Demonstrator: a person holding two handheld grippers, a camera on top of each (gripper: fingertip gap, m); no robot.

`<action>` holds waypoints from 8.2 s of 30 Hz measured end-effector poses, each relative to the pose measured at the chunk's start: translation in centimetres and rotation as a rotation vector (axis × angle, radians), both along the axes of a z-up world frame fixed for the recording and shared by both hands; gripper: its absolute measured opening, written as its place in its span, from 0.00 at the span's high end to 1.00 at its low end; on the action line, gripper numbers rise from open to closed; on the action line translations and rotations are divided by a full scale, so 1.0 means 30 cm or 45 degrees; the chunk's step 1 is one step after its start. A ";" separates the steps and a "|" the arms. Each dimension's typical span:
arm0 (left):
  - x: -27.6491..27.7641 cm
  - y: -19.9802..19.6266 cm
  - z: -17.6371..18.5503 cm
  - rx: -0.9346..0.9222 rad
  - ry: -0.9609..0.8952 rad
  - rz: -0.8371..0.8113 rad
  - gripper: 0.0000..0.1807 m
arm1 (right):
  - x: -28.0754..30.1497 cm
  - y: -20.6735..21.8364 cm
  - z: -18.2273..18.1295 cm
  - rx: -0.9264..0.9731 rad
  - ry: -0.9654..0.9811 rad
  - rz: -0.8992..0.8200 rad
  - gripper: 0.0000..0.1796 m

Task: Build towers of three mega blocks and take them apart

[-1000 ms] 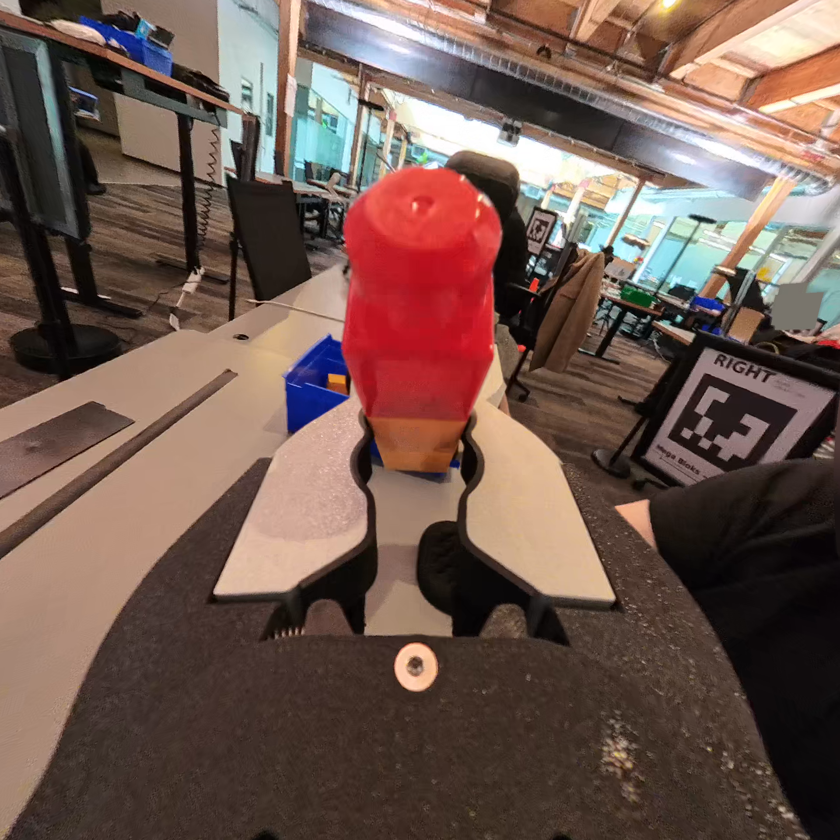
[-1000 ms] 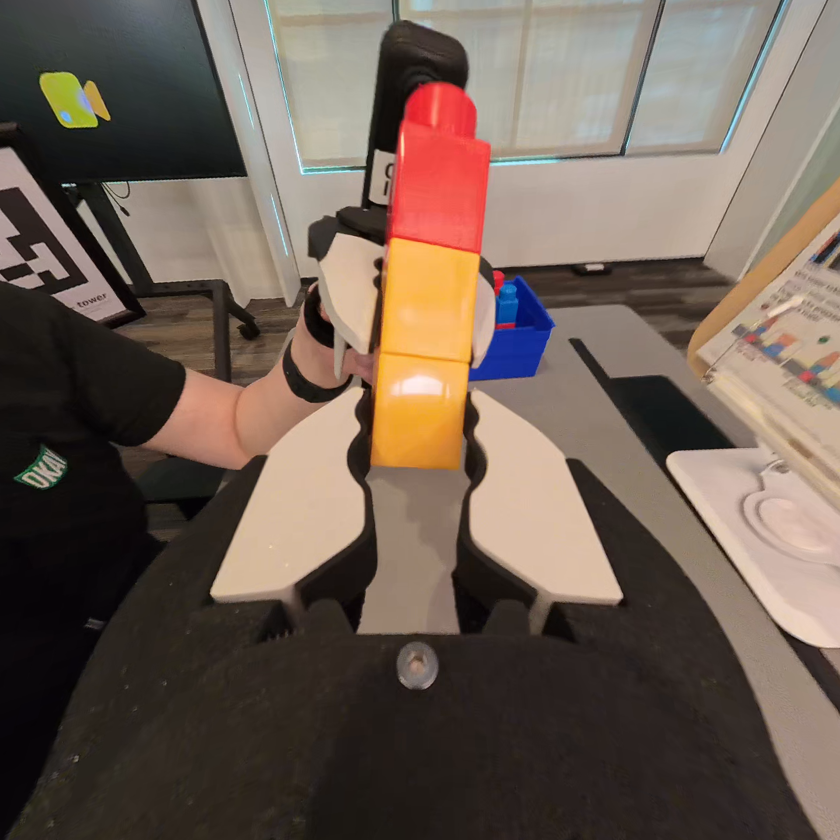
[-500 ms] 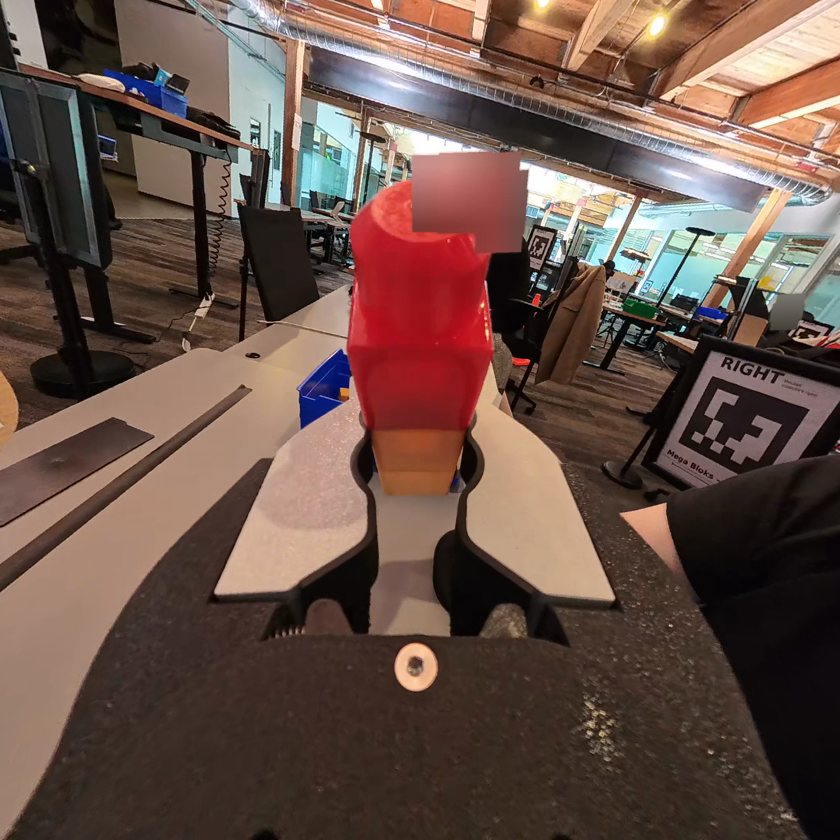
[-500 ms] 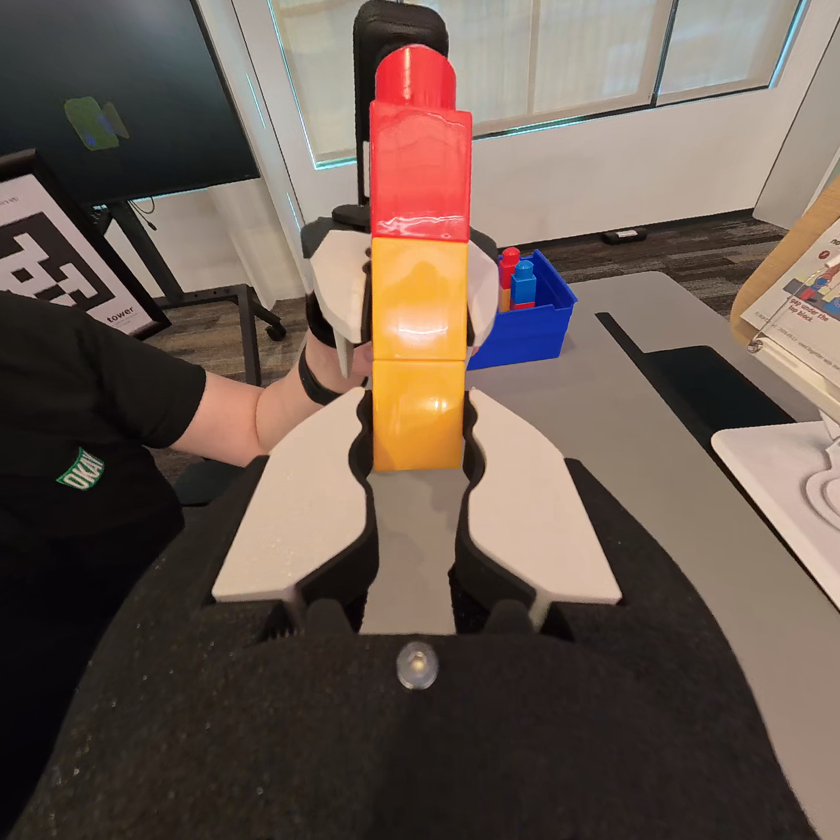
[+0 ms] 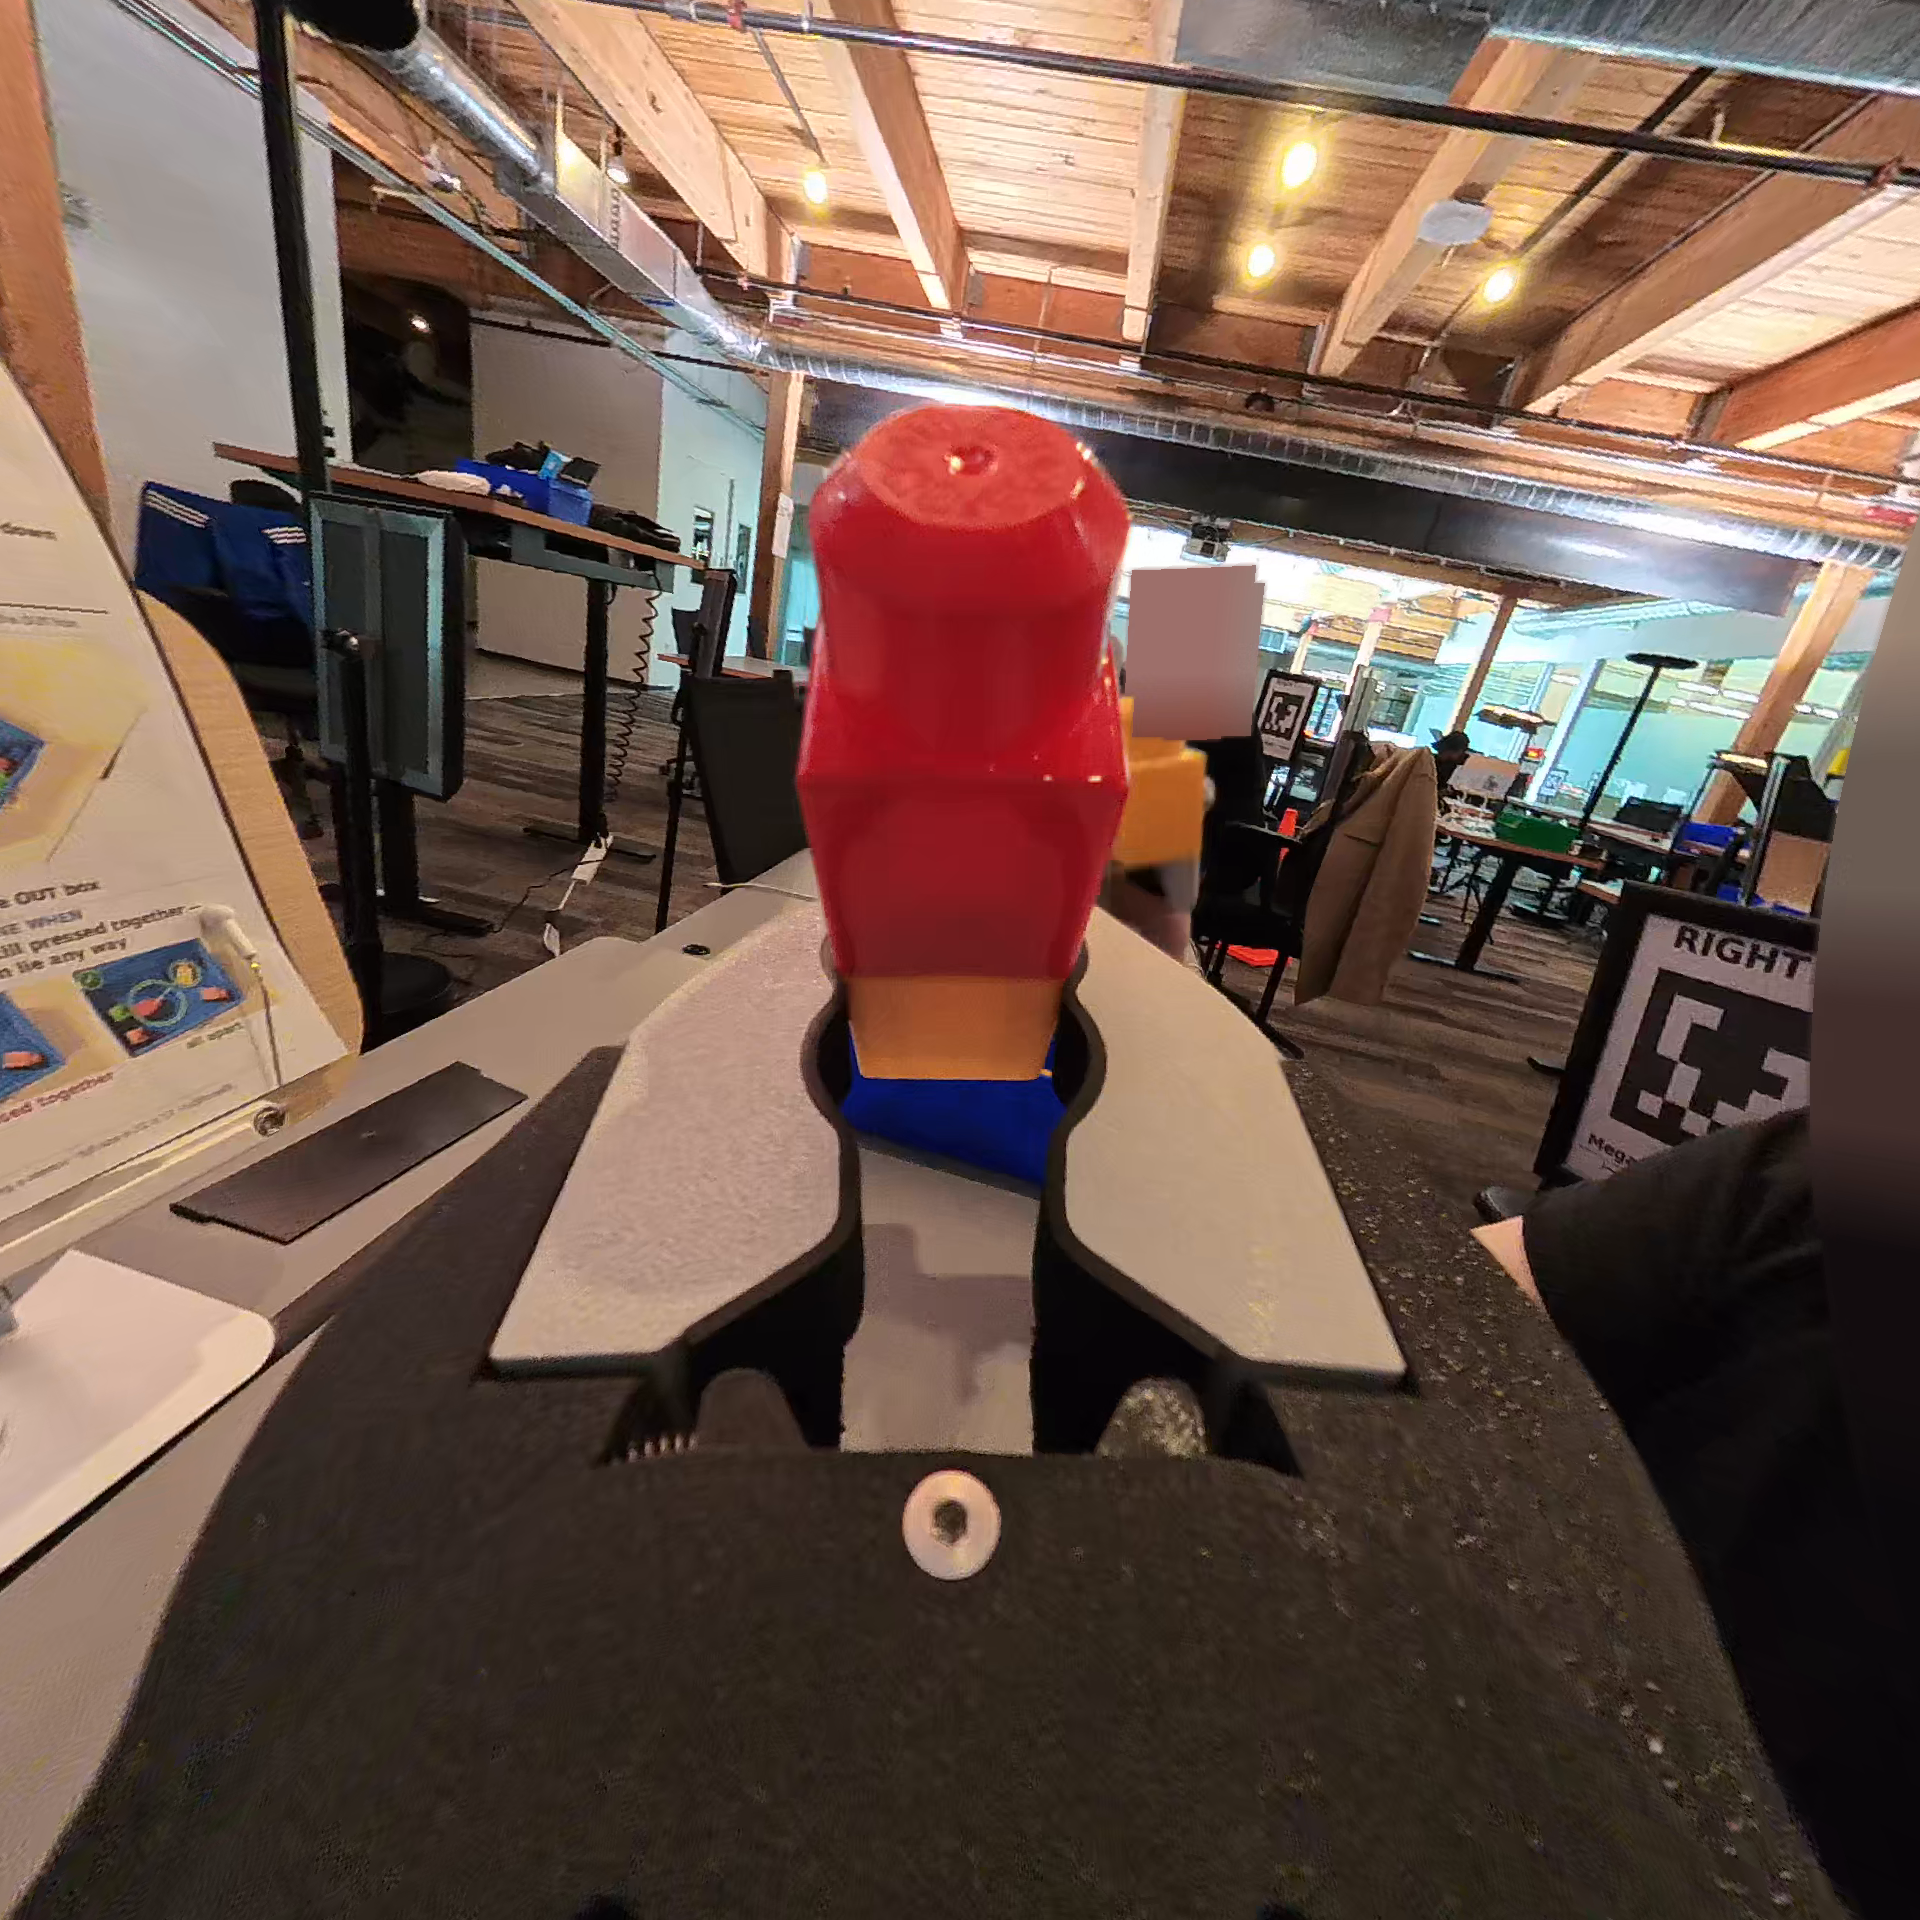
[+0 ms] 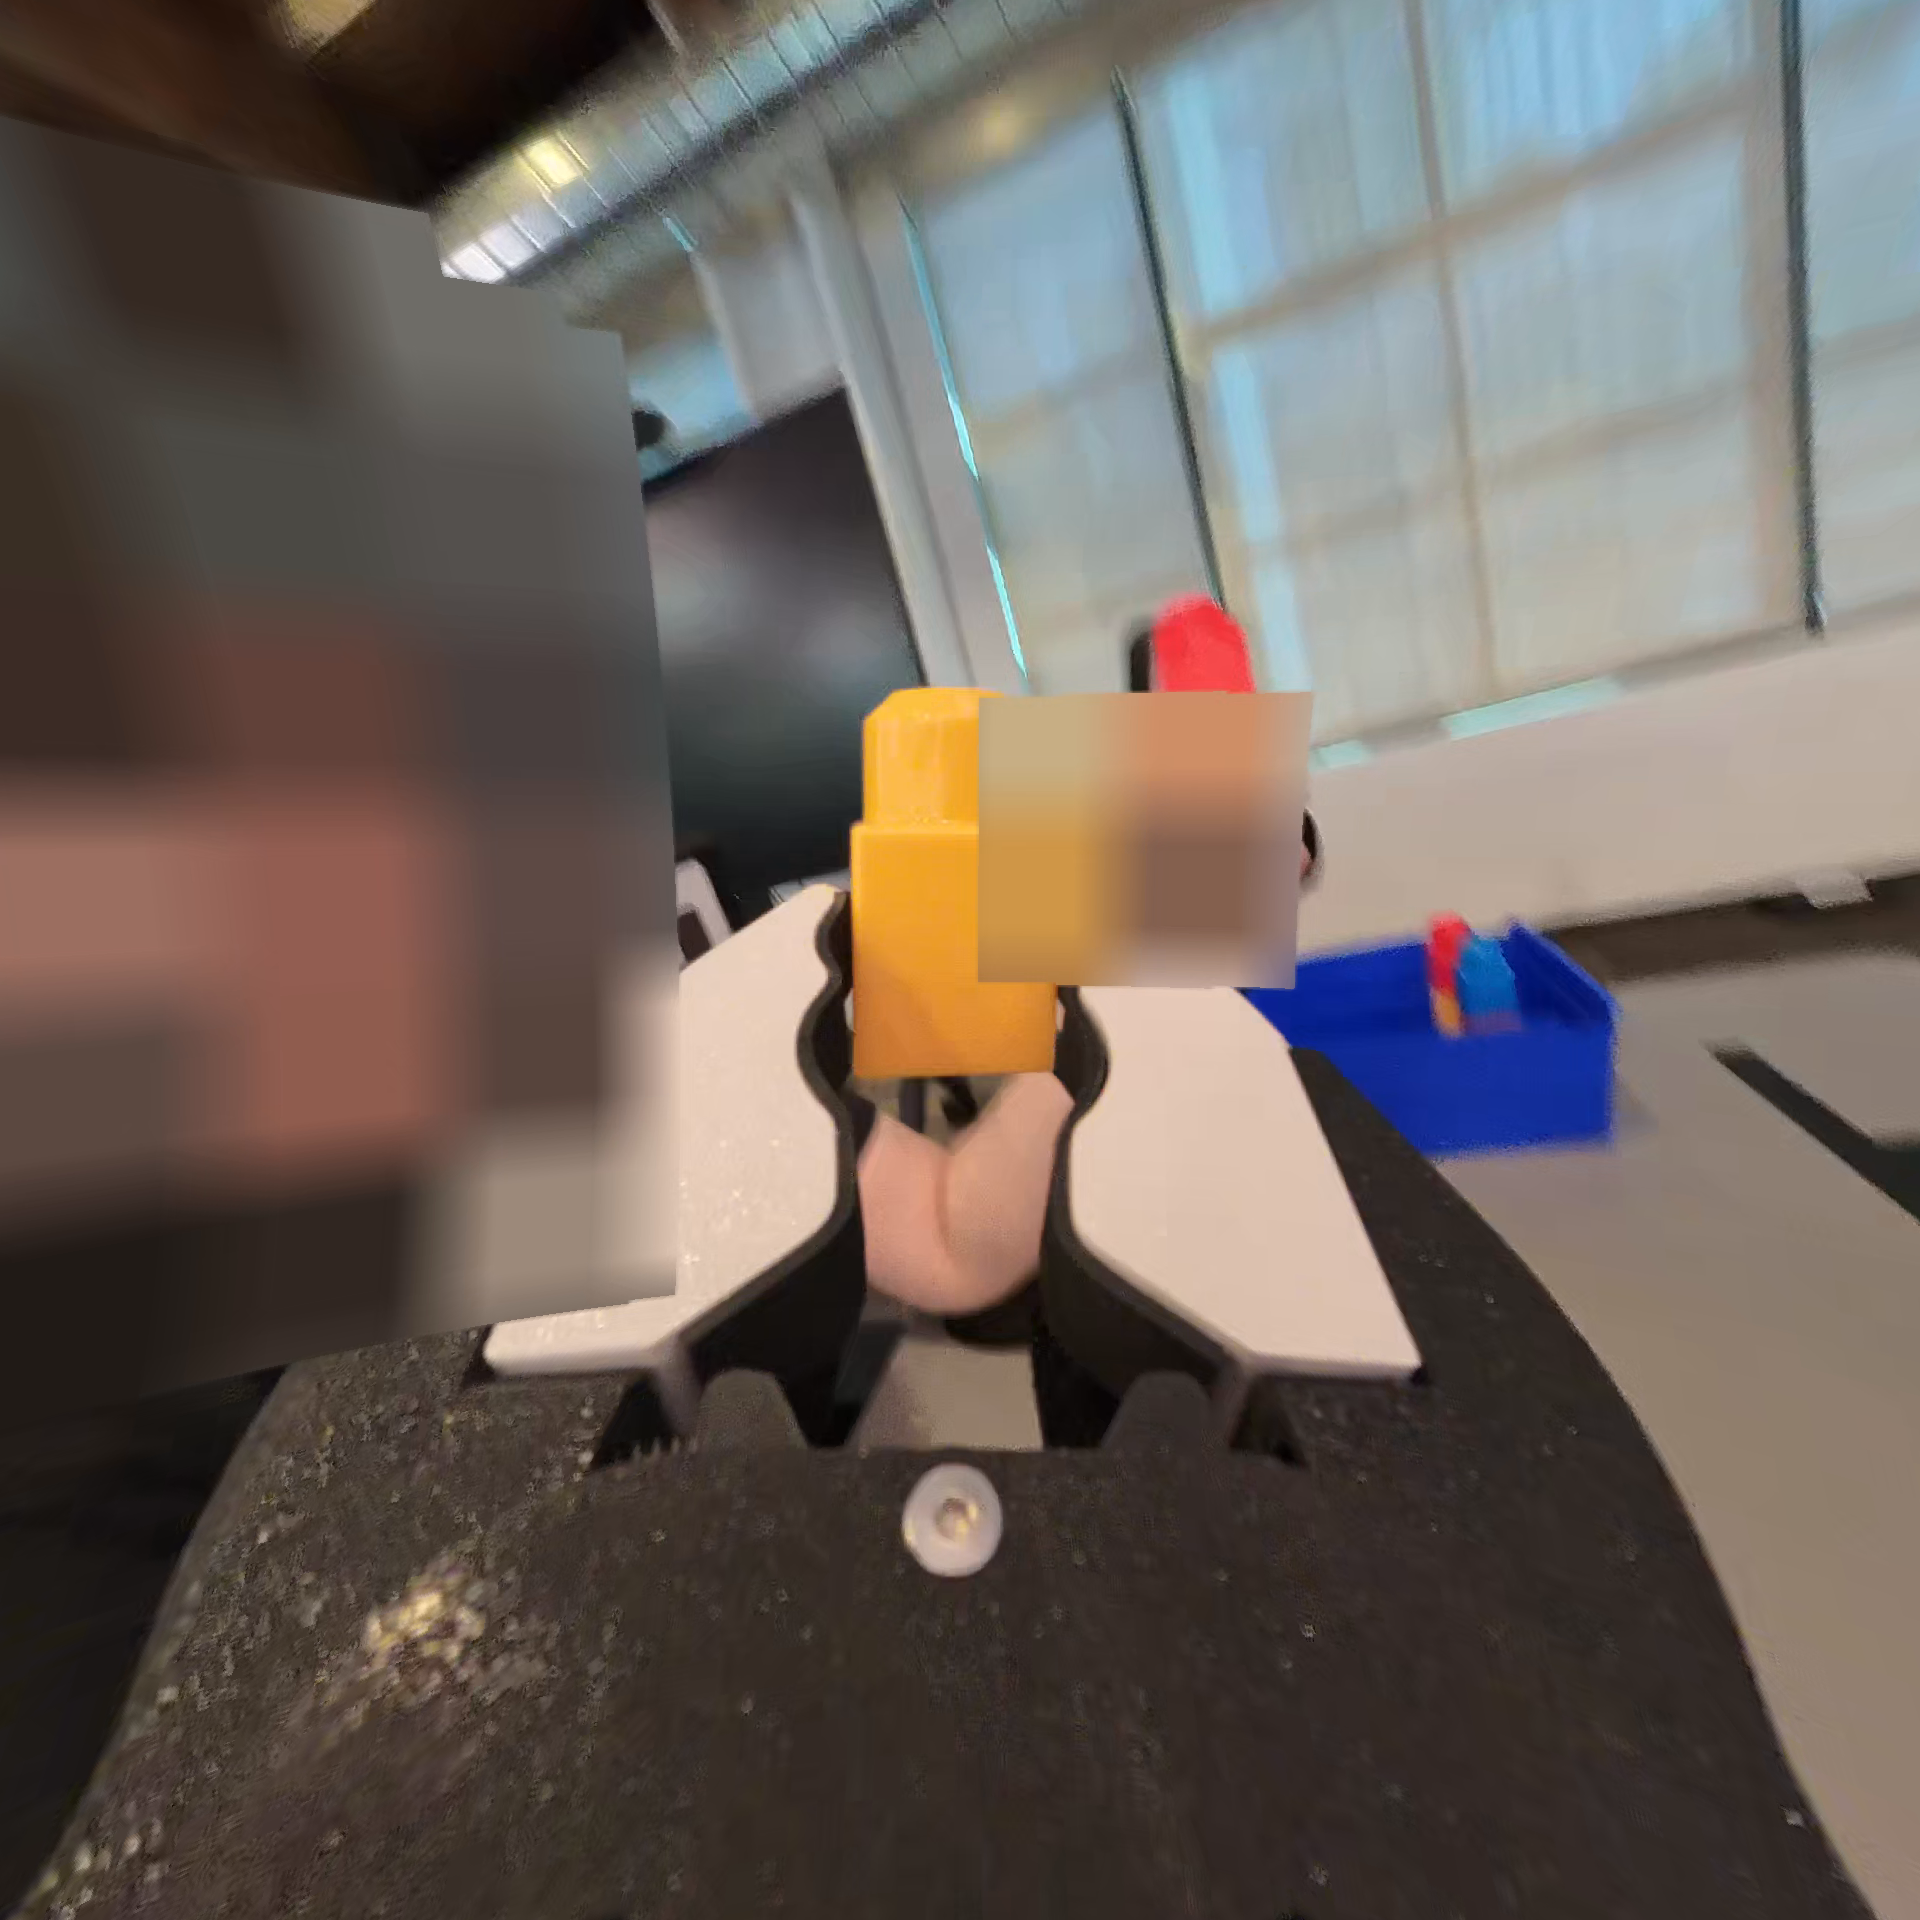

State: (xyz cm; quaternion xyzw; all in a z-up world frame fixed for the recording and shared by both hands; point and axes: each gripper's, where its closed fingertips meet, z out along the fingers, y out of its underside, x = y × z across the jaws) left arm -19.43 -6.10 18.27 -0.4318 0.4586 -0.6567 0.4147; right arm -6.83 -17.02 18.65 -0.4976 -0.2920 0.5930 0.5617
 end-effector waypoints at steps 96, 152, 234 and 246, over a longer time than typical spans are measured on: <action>0.328 -0.271 -0.402 0.071 0.636 -0.384 0.81 | 1.123 -0.310 -0.682 -1.080 -0.609 -2.005 0.69; 0.179 -0.207 -0.229 0.189 0.461 -0.240 0.82 | 1.092 -0.287 -0.610 -0.964 -0.306 -1.871 0.78; -0.960 0.742 -0.245 0.158 0.468 1.566 0.80 | 0.799 -0.007 -0.387 -0.531 -0.708 -1.636 0.82; -0.081 -0.009 -0.020 0.213 0.159 0.269 0.80 | -0.067 0.150 -0.060 0.157 -0.456 -0.571 0.71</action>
